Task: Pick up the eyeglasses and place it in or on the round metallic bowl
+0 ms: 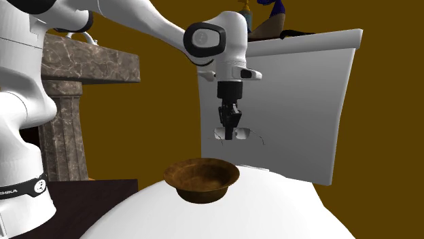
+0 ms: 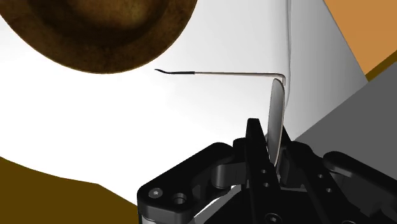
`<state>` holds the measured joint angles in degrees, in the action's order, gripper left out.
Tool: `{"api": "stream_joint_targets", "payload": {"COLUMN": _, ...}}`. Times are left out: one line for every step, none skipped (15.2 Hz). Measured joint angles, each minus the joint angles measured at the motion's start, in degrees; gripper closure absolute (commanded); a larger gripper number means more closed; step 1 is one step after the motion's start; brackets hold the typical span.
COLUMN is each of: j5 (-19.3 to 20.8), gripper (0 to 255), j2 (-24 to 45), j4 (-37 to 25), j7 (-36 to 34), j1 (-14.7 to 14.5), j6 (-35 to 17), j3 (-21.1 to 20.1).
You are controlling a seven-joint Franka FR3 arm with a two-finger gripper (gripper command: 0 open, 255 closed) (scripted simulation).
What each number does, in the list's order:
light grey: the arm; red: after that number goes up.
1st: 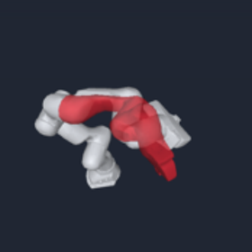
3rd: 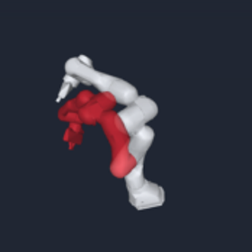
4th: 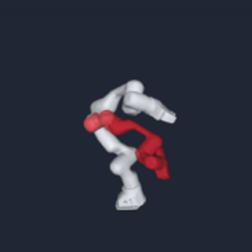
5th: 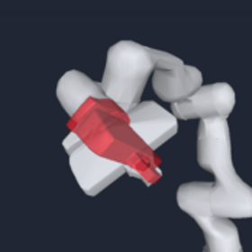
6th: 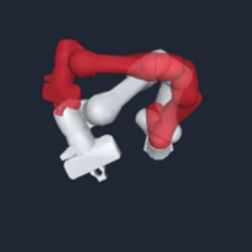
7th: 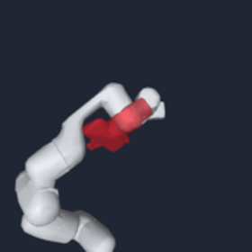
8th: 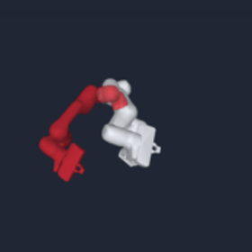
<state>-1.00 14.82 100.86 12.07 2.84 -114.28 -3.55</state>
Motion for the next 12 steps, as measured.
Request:
{"api": "stream_joint_targets", "payload": {"j5": 0.0, "gripper": 255, "j2": -0.3, "j4": -0.3, "j7": 0.0, "j1": 0.0, "j6": 0.6, "j3": 0.0}}
{"api": "stream_joint_targets", "payload": {"j5": 0.0, "gripper": 255, "j2": -0.4, "j4": -0.9, "j7": 0.1, "j1": 0.1, "j6": 1.3, "j3": 0.0}}
{"api": "stream_joint_targets", "payload": {"j5": 0.0, "gripper": 255, "j2": -0.7, "j4": -1.2, "j7": 0.2, "j1": 0.1, "j6": 2.0, "j3": 0.1}}
{"api": "stream_joint_targets", "payload": {"j5": 0.0, "gripper": 255, "j2": -1.0, "j4": -1.6, "j7": 0.1, "j1": 0.1, "j6": 2.6, "j3": 0.0}}
{"api": "stream_joint_targets", "payload": {"j5": -0.1, "gripper": 255, "j2": -1.6, "j4": -1.2, "j7": 0.6, "j1": 0.4, "j6": 2.7, "j3": 0.2}}
{"api": "stream_joint_targets", "payload": {"j5": -0.2, "gripper": 255, "j2": -2.8, "j4": 0.3, "j7": 1.3, "j1": 0.8, "j6": 2.5, "j3": 0.4}}
{"api": "stream_joint_targets", "payload": {"j5": -0.4, "gripper": 255, "j2": -4.5, "j4": 2.7, "j7": 2.2, "j1": 1.4, "j6": 1.9, "j3": 0.8}}
{"api": "stream_joint_targets", "payload": {"j5": -0.5, "gripper": 255, "j2": -5.4, "j4": 4.4, "j7": 3.4, "j1": 2.1, "j6": 1.1, "j3": 1.2}}
{"api": "stream_joint_targets", "payload": {"j5": -0.5, "gripper": 255, "j2": -6.6, "j4": 6.1, "j7": 4.2, "j1": 2.6, "j6": 0.7, "j3": 1.6}}
{"api": "stream_joint_targets", "payload": {"j5": -0.7, "gripper": 255, "j2": -8.1, "j4": 8.2, "j7": 5.4, "j1": 3.2, "j6": 0.1, "j3": 2.0}}
{"api": "stream_joint_targets", "payload": {"j5": -0.7, "gripper": 255, "j2": -9.8, "j4": 10.3, "j7": 6.4, "j1": 3.8, "j6": -0.3, "j3": 2.5}}
{"api": "stream_joint_targets", "payload": {"j5": -0.7, "gripper": 255, "j2": -11.0, "j4": 12.0, "j7": 7.4, "j1": 4.3, "j6": -0.8, "j3": 2.9}}
